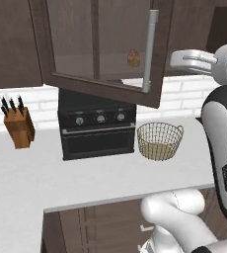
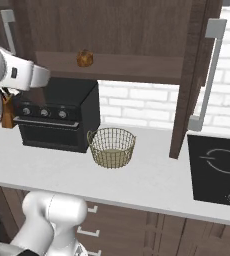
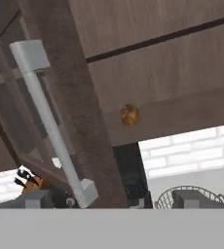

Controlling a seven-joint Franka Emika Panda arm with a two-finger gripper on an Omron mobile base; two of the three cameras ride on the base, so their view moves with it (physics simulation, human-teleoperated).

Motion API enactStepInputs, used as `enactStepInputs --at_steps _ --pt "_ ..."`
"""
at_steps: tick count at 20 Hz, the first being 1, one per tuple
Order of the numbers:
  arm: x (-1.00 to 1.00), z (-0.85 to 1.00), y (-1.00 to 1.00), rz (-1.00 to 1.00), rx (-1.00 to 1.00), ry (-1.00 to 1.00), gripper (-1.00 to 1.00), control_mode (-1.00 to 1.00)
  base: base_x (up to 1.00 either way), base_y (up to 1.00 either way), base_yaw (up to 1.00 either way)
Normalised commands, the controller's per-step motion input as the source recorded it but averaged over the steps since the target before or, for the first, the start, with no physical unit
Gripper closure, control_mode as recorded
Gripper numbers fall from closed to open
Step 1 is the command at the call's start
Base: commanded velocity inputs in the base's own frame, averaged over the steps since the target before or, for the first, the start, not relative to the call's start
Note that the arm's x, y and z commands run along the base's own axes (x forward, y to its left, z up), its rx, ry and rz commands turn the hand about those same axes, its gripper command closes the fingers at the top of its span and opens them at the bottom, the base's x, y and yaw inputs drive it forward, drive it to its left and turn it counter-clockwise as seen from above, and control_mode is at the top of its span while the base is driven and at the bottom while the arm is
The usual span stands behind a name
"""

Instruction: Open the cabinet, pick up the bread from the cabinet and place it in the basket. Then move the basket to the dining counter.

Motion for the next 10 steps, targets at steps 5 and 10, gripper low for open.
enactStepInputs --at_steps 5,10 --pt "0.29 0.03 -0.23 0.16 0.3 0.14 -1.0 -1.0 0.0 0.0 0.0" --pt "0.53 -0.61 0.0 0.12 0.39 0.12 -1.0 -1.0 0.0 0.0 0.0"
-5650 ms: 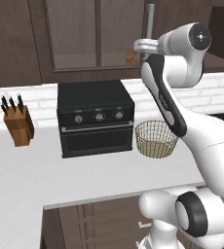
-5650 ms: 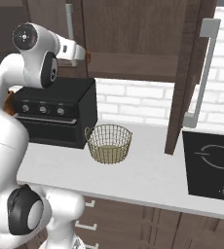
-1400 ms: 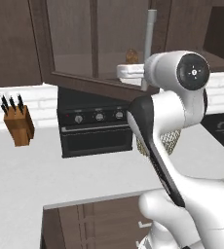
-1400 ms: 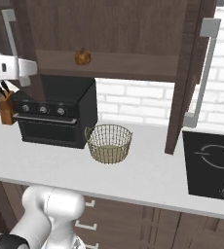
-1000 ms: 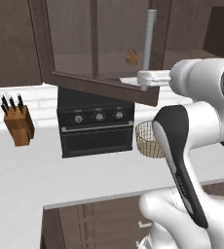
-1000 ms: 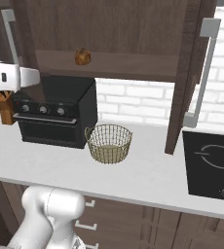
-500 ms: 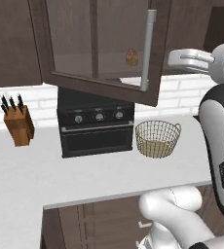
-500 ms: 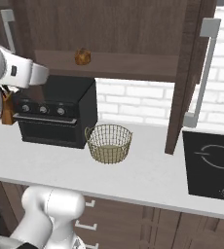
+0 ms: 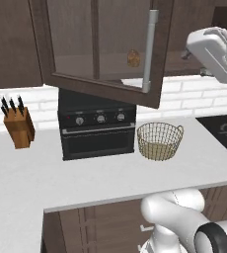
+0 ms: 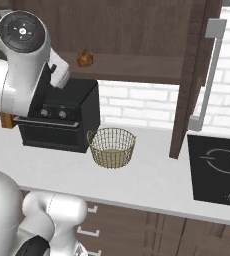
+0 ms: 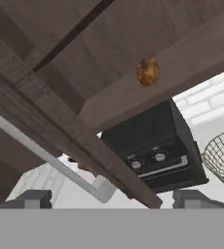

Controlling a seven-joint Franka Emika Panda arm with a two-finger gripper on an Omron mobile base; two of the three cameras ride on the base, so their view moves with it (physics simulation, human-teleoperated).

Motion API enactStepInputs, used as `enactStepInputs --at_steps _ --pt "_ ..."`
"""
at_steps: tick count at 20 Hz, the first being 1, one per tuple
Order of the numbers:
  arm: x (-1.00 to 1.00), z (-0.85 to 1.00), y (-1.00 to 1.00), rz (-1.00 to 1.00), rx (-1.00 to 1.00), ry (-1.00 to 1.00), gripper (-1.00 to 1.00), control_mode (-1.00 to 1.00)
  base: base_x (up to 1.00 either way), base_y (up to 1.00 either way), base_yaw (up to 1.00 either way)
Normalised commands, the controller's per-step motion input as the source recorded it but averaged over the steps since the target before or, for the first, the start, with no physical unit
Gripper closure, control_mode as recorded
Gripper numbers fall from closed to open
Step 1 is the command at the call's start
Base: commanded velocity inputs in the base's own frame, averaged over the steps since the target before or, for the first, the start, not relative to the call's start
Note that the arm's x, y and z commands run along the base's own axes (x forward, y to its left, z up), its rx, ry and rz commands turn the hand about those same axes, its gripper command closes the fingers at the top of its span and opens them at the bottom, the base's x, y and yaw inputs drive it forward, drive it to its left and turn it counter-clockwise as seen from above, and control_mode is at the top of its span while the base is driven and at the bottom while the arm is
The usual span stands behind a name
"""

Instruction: Open the cabinet, pick up the bread from the cabinet and place it in the basket. Then move the basket to the dining counter.

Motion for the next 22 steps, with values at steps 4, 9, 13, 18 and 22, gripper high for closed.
enactStepInputs --at_steps 4,9,13,18,22 --pt "0.69 -0.55 -0.06 0.04 0.47 0.13 -1.0 -1.0 0.0 0.0 0.0" --pt "0.92 -0.09 -0.05 0.0 0.37 0.1 -1.0 -1.0 0.0 0.0 0.0" --pt "0.91 0.0 -0.23 0.04 0.32 0.12 -1.0 -1.0 0.0 0.0 0.0" --pt "0.81 0.17 0.16 0.13 0.18 0.18 -1.0 -1.0 0.0 0.0 0.0" --pt "0.03 0.38 0.28 0.27 0.07 0.1 -1.0 -1.0 0.0 0.0 0.0"
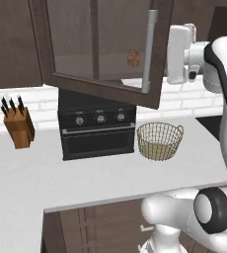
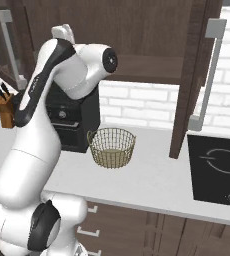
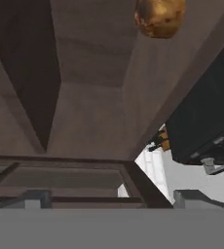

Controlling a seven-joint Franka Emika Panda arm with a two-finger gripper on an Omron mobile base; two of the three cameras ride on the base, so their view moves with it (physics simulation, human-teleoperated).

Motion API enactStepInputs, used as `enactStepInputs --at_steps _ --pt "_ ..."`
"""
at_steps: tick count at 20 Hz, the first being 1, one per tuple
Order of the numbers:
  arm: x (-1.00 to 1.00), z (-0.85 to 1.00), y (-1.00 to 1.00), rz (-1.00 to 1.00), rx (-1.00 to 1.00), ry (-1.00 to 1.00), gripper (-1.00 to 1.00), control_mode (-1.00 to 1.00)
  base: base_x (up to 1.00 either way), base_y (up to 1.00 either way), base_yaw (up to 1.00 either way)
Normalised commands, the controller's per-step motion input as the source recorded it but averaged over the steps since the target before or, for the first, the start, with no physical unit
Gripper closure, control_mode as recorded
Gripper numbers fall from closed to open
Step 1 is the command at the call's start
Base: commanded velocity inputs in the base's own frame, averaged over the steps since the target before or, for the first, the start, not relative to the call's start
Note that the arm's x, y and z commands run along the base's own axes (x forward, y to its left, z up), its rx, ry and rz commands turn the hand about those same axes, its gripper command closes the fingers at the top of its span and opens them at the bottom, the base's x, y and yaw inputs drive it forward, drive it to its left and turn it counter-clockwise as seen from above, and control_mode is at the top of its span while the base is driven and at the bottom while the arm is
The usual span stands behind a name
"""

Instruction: Open the cabinet, pick up the bread from the cabinet and place it in the basket. Then move the basket to the dining counter.

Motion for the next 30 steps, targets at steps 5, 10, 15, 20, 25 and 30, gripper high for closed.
enactStepInputs --at_steps 5,10,15,20,25,30 --pt "-0.05 0.13 0.28 0.34 0.09 0.03 -1.0 -1.0 0.0 0.0 0.0" --pt "-0.16 0.0 0.71 0.33 0.06 0.0 -1.0 -1.0 0.0 0.0 0.0" --pt "-0.77 0.0 0.95 0.32 0.02 -0.02 -1.0 -1.0 0.0 0.0 0.0" --pt "-1.0 0.0 0.97 0.31 0.0 0.0 -1.0 -1.0 0.0 0.0 0.0" --pt "-0.95 0.0 1.0 0.22 0.0 -0.03 -1.0 -1.0 0.0 0.0 0.0" --pt "-0.43 -0.04 1.0 0.05 0.0 -0.11 -1.0 -1.0 0.0 0.0 0.0"
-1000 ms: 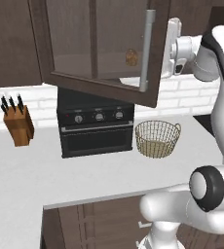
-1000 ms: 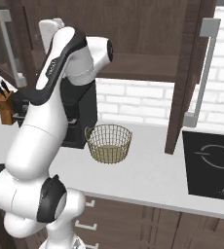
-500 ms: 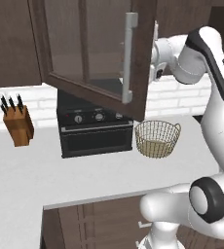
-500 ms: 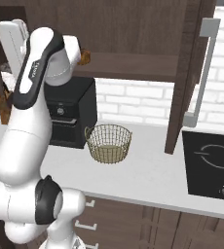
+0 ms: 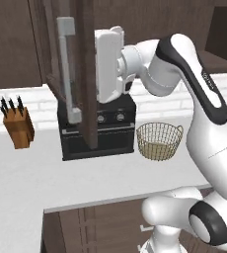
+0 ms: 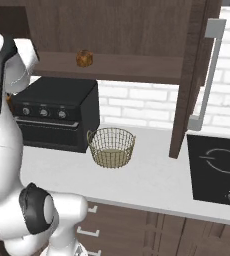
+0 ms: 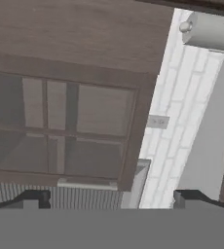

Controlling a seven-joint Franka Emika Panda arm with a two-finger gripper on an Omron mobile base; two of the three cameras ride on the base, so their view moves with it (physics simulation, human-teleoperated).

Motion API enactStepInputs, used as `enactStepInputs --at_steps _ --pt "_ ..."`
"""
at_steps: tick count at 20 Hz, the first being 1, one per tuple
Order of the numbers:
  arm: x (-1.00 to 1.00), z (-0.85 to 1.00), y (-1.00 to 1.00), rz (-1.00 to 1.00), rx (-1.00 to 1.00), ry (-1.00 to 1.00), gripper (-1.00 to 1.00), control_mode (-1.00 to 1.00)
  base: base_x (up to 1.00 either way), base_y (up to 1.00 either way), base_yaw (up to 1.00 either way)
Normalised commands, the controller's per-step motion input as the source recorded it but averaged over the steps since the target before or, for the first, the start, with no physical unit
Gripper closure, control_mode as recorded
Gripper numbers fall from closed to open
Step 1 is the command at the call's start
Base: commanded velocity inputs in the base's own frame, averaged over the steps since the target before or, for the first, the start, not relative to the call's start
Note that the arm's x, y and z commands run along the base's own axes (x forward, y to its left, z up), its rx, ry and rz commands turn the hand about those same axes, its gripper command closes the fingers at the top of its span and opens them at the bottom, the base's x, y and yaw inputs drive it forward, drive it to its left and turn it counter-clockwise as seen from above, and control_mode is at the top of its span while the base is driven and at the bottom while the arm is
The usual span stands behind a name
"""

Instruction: Open the cabinet, pick up the bread from the cabinet and place it in the basket. Then move the basket to the dining counter.

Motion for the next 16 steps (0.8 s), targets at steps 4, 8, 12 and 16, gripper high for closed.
enactStepInputs --at_steps 4,8,12,16 --pt "-0.15 -0.01 1.0 -0.01 -0.05 -0.23 -1.0 -1.0 0.0 0.0 0.0" --pt "0.06 -0.08 0.83 -0.21 -0.18 -0.17 -1.0 -1.0 0.0 0.0 0.0" --pt "0.13 -0.12 0.23 -0.3 -0.21 -0.16 -1.0 -1.0 0.0 0.0 0.0" --pt "0.07 -0.01 -0.82 -0.23 -0.15 -0.19 -1.0 -1.0 0.0 0.0 0.0"
